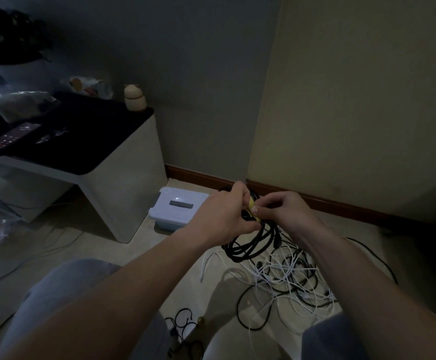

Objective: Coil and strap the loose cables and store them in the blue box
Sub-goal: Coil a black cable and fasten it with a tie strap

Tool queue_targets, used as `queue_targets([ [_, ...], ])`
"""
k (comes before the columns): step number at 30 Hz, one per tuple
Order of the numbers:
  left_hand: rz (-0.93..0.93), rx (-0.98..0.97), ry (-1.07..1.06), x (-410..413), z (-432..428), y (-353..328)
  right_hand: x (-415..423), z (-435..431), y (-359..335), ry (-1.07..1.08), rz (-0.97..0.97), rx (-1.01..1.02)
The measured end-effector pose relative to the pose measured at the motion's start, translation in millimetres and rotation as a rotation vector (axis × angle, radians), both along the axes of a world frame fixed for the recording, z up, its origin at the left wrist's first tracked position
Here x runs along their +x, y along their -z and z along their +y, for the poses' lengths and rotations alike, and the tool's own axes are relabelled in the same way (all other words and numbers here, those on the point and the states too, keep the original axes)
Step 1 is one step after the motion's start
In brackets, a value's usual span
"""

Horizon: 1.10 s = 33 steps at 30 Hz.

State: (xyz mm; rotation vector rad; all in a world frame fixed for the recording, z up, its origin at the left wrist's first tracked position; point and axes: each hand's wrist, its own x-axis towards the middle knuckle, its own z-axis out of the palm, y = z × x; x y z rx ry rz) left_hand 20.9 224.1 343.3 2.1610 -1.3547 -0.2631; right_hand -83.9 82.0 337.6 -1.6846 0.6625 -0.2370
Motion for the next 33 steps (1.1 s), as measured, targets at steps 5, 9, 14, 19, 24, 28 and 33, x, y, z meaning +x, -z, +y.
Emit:
queue_targets([
  [5,-0.062,-0.001,0.011,-3.1,-1.5,0.5,-1.8,-1.1,2.1,-0.005,-0.005,-0.004],
  [9,-0.025,-0.024,0.006,-4.1,-2.7,0.6,-2.3,-2.2,0.9,-0.031,-0.032,-0.05],
  [14,0.016,-0.028,-0.012,-2.3,-4.0,1.5,-2.8,-0.5,-2.8,-0.049,-0.022,-0.128],
  [19,0.037,-0.06,-0.03,1.9,-3.2,0.7,-2.0,1.0,-5.5,-0.058,-0.039,-0.129],
  [24,0.002,-0.107,-0.02,2.7,-2.2,-0.6,-1.7,-0.6,-7.0,-0.095,-0.074,-0.037],
  [28,-0.03,-0.115,-0.004,3.5,-1.5,0.5,-2.3,-1.6,-4.5,-0.163,-0.048,-0.071],
  [33,-0.069,-0.122,0.022,4.6,-1.8,3.6,-4.3,-2.5,-5.4,-0.236,-0.006,-0.209],
])
